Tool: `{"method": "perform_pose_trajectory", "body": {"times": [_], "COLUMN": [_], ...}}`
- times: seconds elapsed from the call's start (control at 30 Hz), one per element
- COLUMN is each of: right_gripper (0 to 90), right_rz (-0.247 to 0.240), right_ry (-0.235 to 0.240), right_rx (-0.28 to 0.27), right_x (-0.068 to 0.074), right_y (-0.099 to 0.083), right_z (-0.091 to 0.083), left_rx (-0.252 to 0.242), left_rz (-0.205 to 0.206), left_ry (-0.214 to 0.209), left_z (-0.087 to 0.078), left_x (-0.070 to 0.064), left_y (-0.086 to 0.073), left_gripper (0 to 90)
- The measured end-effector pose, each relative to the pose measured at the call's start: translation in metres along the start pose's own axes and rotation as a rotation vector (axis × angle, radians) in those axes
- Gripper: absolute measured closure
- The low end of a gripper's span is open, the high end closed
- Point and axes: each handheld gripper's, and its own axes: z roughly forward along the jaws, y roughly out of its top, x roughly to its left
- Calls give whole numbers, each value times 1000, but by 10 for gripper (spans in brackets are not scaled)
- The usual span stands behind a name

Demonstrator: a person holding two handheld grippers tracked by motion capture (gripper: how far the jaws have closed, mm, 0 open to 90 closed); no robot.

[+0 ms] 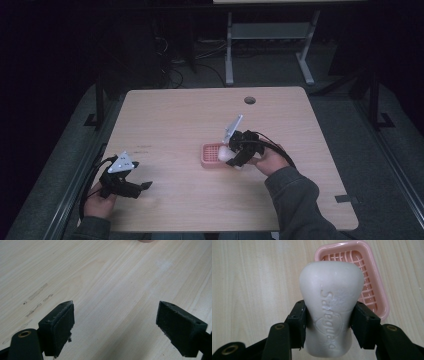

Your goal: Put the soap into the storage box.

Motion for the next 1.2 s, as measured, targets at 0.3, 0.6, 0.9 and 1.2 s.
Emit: {"method": "perform_pose_trajectory", "body": {"times": [0.3,0.6,0.9,1.2], "right_gripper": [494,494,493,493], "right_rz": [7,4,19,32], "right_ry": [15,15,13,20], "right_rx": [5,18,45,55], "right_x": [-15,-23,-32,-36], "right_y": [13,27,29,29], "right_z": [7,19,31,39], "left_rx": [0,4,3,6], "left_rz": [2,-1,-1,1], "left_ry": [2,8,6,6], "left_z": [0,0,-1,-1], "left_x": [0,1,1,2], "left_y": [0,0,0,0], "left_gripper": [149,149,149,149]}}
